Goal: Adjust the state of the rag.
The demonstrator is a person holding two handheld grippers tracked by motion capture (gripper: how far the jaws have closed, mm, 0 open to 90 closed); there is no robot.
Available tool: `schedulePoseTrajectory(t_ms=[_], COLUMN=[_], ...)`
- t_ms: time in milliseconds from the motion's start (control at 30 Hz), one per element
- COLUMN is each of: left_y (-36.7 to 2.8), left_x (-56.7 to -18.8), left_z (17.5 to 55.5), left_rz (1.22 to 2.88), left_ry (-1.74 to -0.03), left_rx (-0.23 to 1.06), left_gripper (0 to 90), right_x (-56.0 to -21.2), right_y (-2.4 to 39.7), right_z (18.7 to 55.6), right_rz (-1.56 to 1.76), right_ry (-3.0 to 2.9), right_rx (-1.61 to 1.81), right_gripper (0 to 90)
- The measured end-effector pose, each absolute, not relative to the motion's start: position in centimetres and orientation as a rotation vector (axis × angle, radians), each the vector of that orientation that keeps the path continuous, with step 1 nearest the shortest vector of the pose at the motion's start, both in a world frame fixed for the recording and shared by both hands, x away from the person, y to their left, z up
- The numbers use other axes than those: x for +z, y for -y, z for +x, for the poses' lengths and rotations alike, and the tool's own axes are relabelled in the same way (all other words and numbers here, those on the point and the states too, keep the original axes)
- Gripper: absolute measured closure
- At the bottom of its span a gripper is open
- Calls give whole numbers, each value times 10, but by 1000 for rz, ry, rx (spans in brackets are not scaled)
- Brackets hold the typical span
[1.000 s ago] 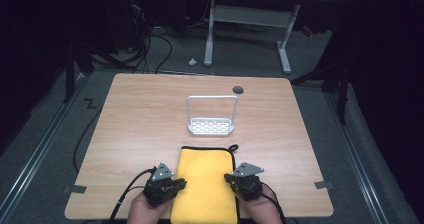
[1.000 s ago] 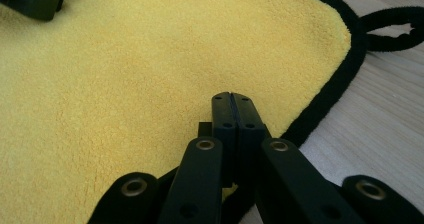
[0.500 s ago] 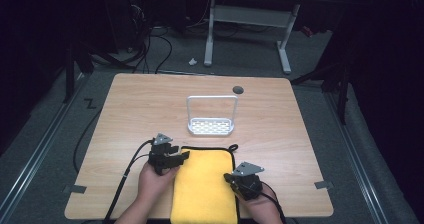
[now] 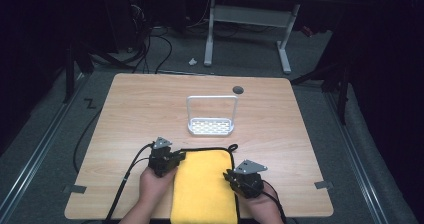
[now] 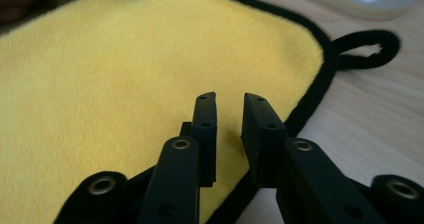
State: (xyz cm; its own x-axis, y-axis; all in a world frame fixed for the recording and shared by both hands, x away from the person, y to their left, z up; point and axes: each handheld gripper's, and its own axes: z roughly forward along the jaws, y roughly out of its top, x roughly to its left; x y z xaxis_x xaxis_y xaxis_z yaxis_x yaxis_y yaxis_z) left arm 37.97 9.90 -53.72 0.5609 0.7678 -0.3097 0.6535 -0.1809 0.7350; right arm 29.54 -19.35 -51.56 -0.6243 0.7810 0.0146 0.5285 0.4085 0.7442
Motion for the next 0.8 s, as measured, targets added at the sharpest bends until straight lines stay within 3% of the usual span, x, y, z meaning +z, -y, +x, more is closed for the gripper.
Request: schedulePoseTrajectory(t_ms=[500, 800], left_y=[-100, -101], left_x=[-538, -538], left_z=[378, 378], left_rz=[1896, 1895], left_ry=[-1147, -1147], left_rx=[151, 149], left_gripper=[753, 751], right_x=[-511, -514], right_y=[180, 181], right_z=[361, 368], right_rz=[1269, 1288], right_ry=[-2298, -2358], right_rx=[909, 863], right_gripper=[615, 410])
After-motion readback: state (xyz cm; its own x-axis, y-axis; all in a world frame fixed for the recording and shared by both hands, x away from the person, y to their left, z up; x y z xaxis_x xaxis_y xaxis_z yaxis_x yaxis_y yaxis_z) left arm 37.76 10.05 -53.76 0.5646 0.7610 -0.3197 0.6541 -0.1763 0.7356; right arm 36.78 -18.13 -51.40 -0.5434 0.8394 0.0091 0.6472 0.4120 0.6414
